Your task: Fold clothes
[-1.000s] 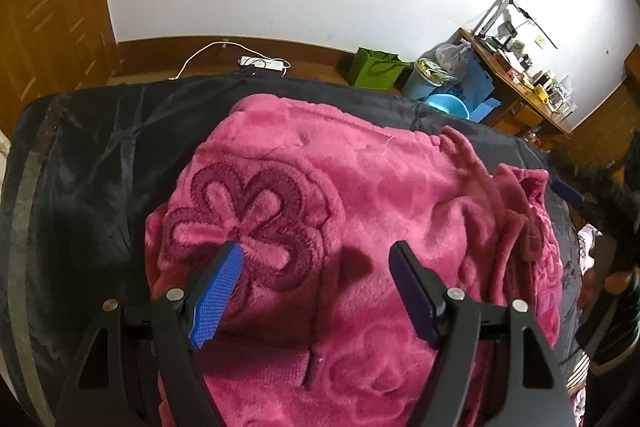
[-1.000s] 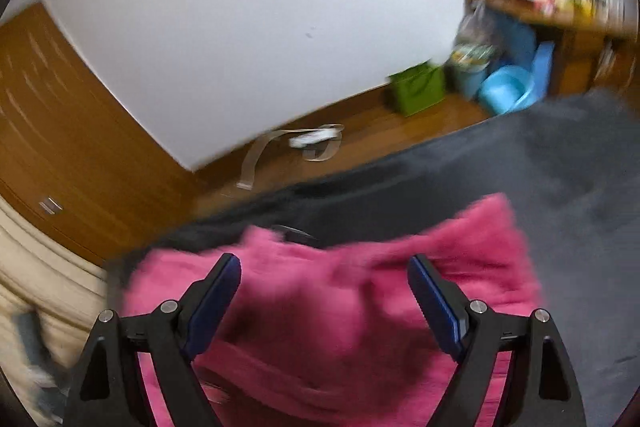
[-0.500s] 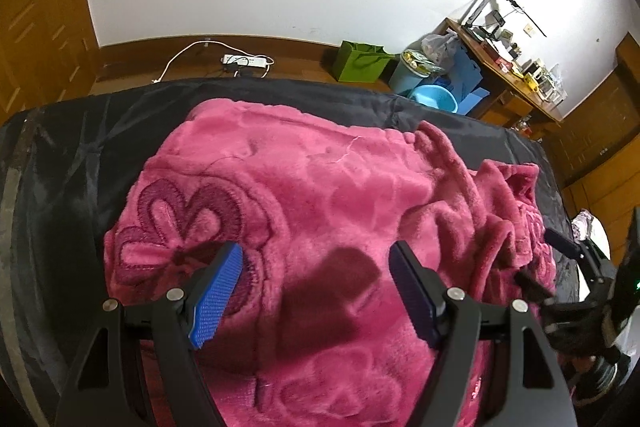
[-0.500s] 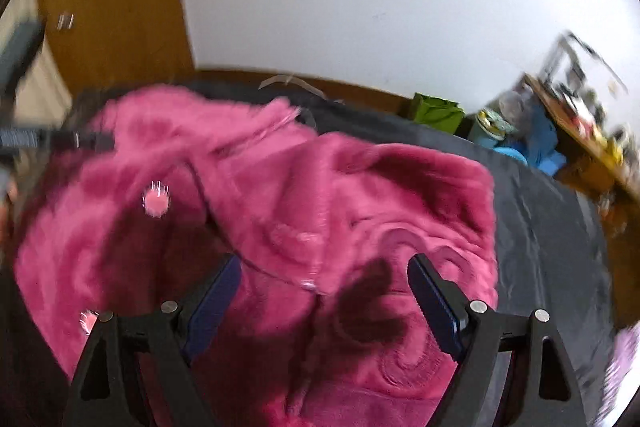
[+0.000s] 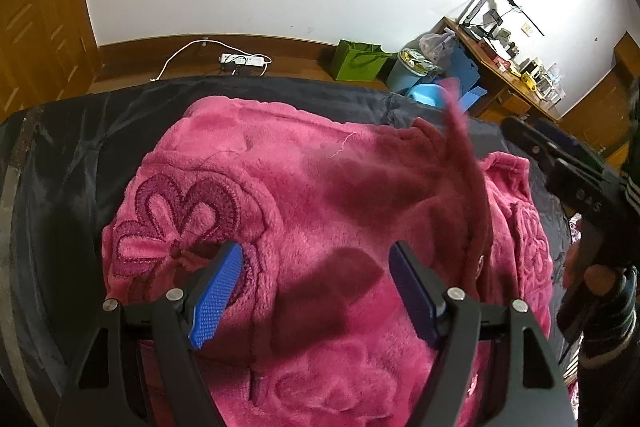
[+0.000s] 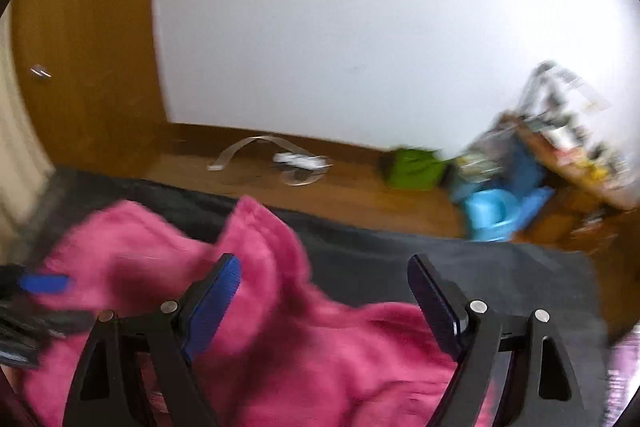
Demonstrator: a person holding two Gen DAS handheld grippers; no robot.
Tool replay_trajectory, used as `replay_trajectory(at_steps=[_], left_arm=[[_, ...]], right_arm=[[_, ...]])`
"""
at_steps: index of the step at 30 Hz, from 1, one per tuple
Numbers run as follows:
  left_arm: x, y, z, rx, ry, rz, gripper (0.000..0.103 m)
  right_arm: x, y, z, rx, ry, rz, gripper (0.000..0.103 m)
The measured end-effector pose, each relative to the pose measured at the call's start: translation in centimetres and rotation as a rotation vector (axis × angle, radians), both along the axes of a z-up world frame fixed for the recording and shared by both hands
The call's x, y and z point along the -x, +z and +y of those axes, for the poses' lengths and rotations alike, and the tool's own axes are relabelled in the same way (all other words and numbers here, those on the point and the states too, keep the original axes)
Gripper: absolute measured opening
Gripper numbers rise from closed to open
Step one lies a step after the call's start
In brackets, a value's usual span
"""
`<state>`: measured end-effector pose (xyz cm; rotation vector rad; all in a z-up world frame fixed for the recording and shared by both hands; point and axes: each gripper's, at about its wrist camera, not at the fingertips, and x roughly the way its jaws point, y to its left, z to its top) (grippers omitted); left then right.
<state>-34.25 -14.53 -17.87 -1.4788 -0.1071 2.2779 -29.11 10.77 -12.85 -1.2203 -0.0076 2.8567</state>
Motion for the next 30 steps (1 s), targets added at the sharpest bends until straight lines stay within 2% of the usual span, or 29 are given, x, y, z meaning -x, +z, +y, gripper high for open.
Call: replay_trajectory(at_steps=[4, 9, 12, 16, 19, 23, 28, 30], left_arm=[[-0.2, 0.4, 1.0, -0.022, -0.023, 0.008, 0.079], [-0.3, 0.2, 2.8, -0.044, -0.058, -0.001, 0.079], [-0.7, 0.1, 4.5, -0.053, -0.102, 0.005, 0.079], [-1.1, -1.4, 7.2, 0.034, -0.162, 0.025, 0.080], [-1.2, -2.4, 8.0, 0.097, -0.184, 0.042, 0.080], [-1.0, -1.7, 7.2, 0.048, -0.162, 0.027, 0.080], [-0.3, -0.6, 4.7, 0.006, -0.080, 0.037, 0.080], [0.2, -0.7, 3.8, 0.015, -0.054, 0.034, 0.080]], right_arm=[[-0.6, -1.5, 0.8, 0.016, -0.032, -0.042, 0.087], [-1.1, -4.6, 4.4, 0.022, -0.146, -0.106, 0.087], [-0.1, -7.3, 7.5, 0.072, -0.206, -0.171, 0.087], [1.4, -11.2, 11.6, 0.113, -0.269, -0.294, 0.087], [1.7, -12.4, 13.4, 0.146, -0.286, -0.327, 0.087], [0.4, -10.7, 12.2, 0.098, -0.283, -0.262, 0.087], [-1.1, -7.1, 7.8, 0.142, -0.132, -0.134, 0.087], [-0.9, -6.8, 5.8, 0.155, -0.055, -0.122, 0.087]])
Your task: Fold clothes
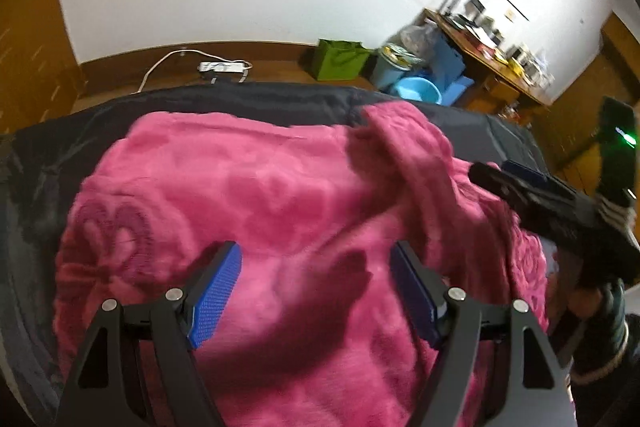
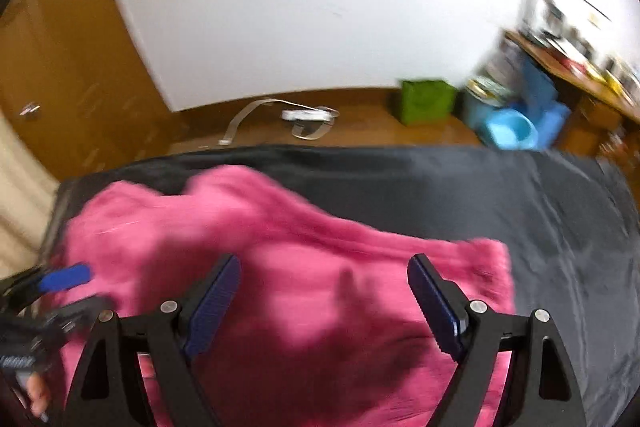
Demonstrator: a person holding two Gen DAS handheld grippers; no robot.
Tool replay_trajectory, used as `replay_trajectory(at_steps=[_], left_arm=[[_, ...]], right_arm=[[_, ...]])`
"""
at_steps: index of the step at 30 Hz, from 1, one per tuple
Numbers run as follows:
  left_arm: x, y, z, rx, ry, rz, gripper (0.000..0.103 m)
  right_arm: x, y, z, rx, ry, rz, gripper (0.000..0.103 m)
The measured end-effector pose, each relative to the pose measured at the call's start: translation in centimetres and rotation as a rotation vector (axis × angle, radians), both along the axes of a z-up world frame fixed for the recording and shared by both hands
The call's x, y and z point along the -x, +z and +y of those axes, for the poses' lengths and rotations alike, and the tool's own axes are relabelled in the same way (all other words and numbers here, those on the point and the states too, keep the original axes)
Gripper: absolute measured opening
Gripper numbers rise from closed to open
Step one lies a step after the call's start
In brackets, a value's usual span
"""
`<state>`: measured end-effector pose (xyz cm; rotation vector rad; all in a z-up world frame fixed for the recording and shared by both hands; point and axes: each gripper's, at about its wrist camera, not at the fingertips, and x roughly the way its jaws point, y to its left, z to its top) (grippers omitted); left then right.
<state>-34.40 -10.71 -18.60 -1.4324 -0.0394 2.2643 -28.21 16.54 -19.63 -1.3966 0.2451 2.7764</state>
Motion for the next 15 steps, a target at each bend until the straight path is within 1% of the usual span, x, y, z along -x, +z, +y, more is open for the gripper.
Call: replay_trajectory(at_steps=[2, 4, 6, 8, 11, 13, 15], left_arm=[[0.5, -0.5, -1.0, -0.004, 0.021, -0.017, 0.080], [0.6, -0.8, -1.4, -0.017, 0.020, -0.023, 0.080], [0.3, -1.1, -1.0, 0.008, -0.005, -0.002, 0.080], [-0.1, -1.5, -0.5, 0.040, -0.034, 0.024, 0.080], [-0.4, -2.4, 0.0, 0.071, -0.067, 0.062, 0.080], [-0.4, -2.7, -0.2, 0.059, -0.071, 0.065, 0.081], [-0.2, -2.7, -0.4, 0.043, -0.069, 0.059, 0.081]], right_arm=[[0.4, -0.9, -1.4, -0.004, 0.032, -0.021, 0.087], [0.8, -1.9, -2.7, -0.014, 0.057, -0.045, 0.087], [0.6, -3.4, -3.6, -0.017, 0.057, -0.086, 0.087], [0.5, -4.8, -3.5, -0.016, 0.044, -0.131, 0.087], [0.5, -6.0, -3.3, -0.021, 0.050, -0.150, 0.089], [0.4, -6.7, -3.3, -0.025, 0.057, -0.157, 0.092], [0.5, -6.7, -3.1, -0.027, 0.057, -0.168, 0.092]])
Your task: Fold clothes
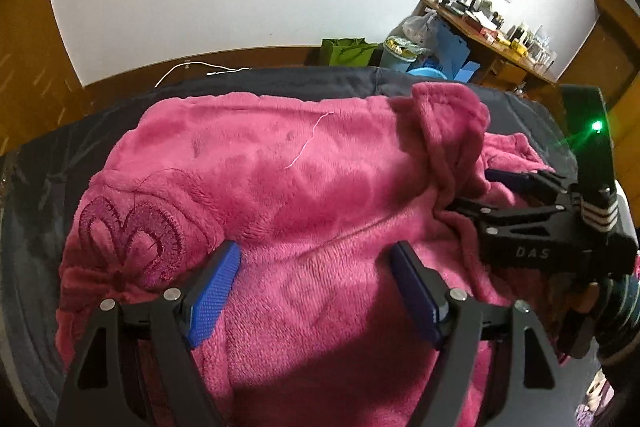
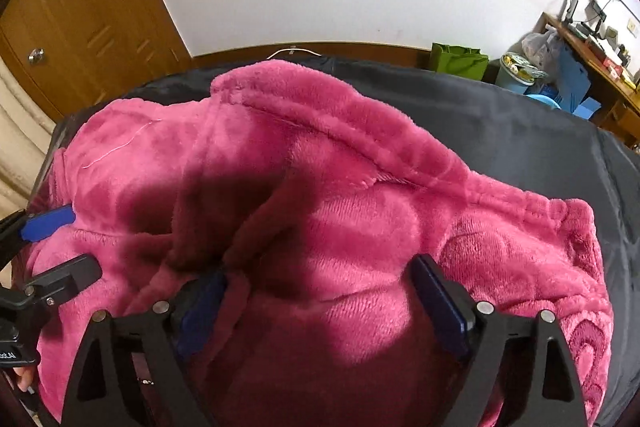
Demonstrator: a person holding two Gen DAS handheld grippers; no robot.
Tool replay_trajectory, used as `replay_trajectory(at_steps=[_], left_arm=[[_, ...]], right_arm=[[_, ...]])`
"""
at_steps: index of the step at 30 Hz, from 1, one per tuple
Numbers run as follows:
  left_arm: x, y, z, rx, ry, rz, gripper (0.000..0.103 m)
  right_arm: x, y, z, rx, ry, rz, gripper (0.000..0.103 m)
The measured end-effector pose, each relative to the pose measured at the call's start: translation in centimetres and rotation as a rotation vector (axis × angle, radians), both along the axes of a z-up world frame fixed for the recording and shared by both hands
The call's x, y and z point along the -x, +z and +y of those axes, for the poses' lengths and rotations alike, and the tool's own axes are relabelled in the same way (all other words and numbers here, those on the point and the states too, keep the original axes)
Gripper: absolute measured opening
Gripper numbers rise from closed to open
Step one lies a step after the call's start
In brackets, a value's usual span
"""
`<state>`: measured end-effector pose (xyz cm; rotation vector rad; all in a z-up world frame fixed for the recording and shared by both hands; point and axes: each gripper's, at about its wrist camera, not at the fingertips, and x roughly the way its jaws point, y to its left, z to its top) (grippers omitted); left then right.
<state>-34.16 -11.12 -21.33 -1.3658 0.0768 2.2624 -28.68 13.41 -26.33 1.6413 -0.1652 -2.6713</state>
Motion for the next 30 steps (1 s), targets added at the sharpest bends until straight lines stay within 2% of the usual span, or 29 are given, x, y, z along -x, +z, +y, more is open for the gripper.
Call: replay_trajectory(at_steps=[4, 6, 9, 11, 14, 17, 20, 24, 27, 30], left_arm=[[0.0, 1.6, -1.3, -0.070, 0.041, -0.027, 0.081], [-0.6, 2.7, -2.1, -0.084, 0.061, -0.010, 0.081], [-1.8, 4.1, -2.8, -0.065, 0.057, 0.037, 0.081], [-2.8, 4.3, -3.5, -0.043, 0.051, 0.049, 0.081], [-3.7, 3.0, -4.5, -0.016, 0.053, 0.016, 0.081], [-4.0, 1.5, -4.8, 0.005, 0.069, -0.002, 0.081], [-4.2, 0.4, -4.9, 0.005, 0.072, 0.012, 0.082], [-4.4, -0.7, -4.4, 0.017, 0.067, 0.059, 0.086], [-4.8, -0.9, -4.5, 0.010, 0.065, 0.091, 0.086], [-4.6, -0.8, -4.6, 0.010, 0.059, 0.081, 0.087]], right_arm=[[-0.1, 1.2, 0.2, -0.006, -0.020, -0.010, 0.092], [-1.3, 3.4, -0.2, 0.000, -0.022, 0.045, 0.092], [-3.8, 5.7, -1.3, -0.019, -0.012, 0.100, 0.092], [-5.2, 6.0, -1.6, -0.011, -0.017, 0.109, 0.092], [-7.3, 5.3, -1.9, 0.005, -0.033, 0.091, 0.092], [-8.3, 3.4, -2.8, -0.006, -0.037, 0.041, 0.092], [-8.3, 2.2, -3.6, -0.045, -0.032, 0.034, 0.094], [-7.4, 0.7, -4.2, -0.062, -0.033, 0.012, 0.102], [-7.4, 0.6, -4.3, -0.065, -0.034, 0.021, 0.102], [-7.9, 0.4, -4.6, -0.069, -0.033, 0.048, 0.102]])
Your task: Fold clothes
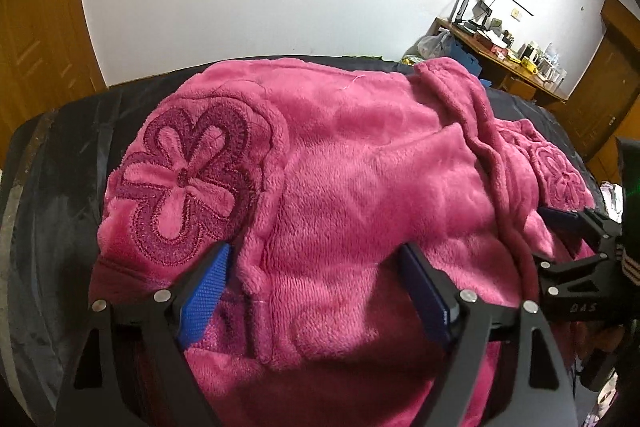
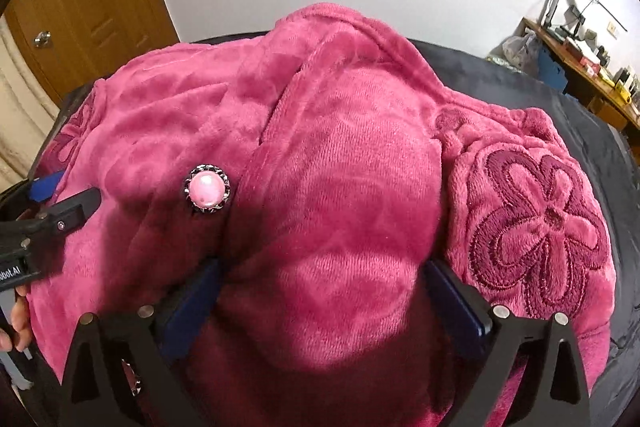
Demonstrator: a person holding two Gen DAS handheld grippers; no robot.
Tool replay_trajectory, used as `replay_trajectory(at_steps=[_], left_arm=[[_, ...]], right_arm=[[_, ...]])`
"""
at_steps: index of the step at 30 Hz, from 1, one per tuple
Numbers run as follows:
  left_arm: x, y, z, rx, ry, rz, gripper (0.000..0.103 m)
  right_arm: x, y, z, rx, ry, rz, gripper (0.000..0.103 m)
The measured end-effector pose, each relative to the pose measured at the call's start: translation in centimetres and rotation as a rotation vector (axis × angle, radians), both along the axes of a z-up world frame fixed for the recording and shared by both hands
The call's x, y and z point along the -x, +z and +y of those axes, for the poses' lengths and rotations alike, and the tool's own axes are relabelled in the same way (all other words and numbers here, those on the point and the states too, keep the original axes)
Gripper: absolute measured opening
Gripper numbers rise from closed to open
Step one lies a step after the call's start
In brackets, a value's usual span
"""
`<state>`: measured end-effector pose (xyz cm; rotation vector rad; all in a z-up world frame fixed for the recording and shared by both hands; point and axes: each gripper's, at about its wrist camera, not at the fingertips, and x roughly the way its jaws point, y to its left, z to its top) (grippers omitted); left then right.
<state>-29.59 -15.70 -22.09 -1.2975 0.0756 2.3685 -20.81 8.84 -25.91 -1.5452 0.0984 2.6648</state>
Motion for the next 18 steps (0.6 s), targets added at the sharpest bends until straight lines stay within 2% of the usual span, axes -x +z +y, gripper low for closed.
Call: replay_trajectory(at_steps=[4, 8, 10, 13, 18], left_arm=[[-0.3, 1.0, -0.8, 0.001, 0.008, -0.032, 0.087], [-0.4, 0.9, -2.5, -0.020, 0.039, -0.042, 0.087], [-0.6, 0.6, -2.7, -0.021, 0.037, -0.036, 0.087], [-0.9, 0.3, -2.3, -0.009, 0.027, -0.014, 0.087], [-0.7, -0.1, -2.6, -0.037, 0.016, -0.004, 0.087]], right_arm=[[0.6, 1.1, 0.1, 0.015, -0.010, -0.056, 0.102], [-1.3, 3.8, 0.2, 0.026, -0.056, 0.031, 0.102], [-2.1, 4.2, 0.1, 0.001, -0.067, 0.062, 0.102], [-2.0, 1.8, -0.1, -0.012, -0.077, -0.004, 0.102], [-1.8, 0.0, -1.0, -0.075, -0.045, 0.009, 0.103]])
